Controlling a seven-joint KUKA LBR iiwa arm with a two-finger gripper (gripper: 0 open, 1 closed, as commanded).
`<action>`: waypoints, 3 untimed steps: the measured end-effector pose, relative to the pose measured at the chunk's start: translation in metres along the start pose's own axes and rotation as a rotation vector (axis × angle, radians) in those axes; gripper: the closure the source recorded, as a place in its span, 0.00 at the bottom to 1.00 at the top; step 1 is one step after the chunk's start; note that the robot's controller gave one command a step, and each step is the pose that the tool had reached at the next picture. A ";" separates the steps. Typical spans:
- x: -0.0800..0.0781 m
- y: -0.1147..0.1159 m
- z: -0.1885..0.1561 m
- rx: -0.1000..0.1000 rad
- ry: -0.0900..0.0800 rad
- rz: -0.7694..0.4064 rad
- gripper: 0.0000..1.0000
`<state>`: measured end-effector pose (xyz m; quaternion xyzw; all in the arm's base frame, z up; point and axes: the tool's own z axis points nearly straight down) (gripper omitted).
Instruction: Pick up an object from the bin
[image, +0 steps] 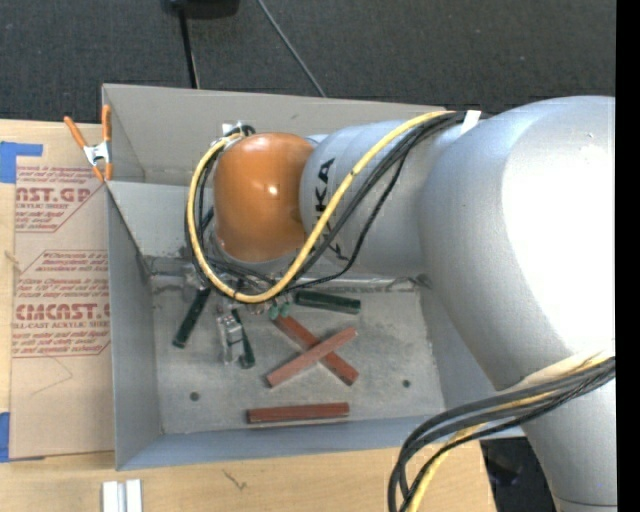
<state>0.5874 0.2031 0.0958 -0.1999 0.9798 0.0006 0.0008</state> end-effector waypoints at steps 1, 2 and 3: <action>-0.004 0.019 0.026 -0.002 0.000 -0.222 1.00; -0.004 0.018 0.026 -0.001 0.000 -0.222 1.00; 0.014 0.024 -0.146 0.001 -0.006 -0.326 1.00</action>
Offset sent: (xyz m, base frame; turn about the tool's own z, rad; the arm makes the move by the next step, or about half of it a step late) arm 0.0000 0.0000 0.0000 0.0000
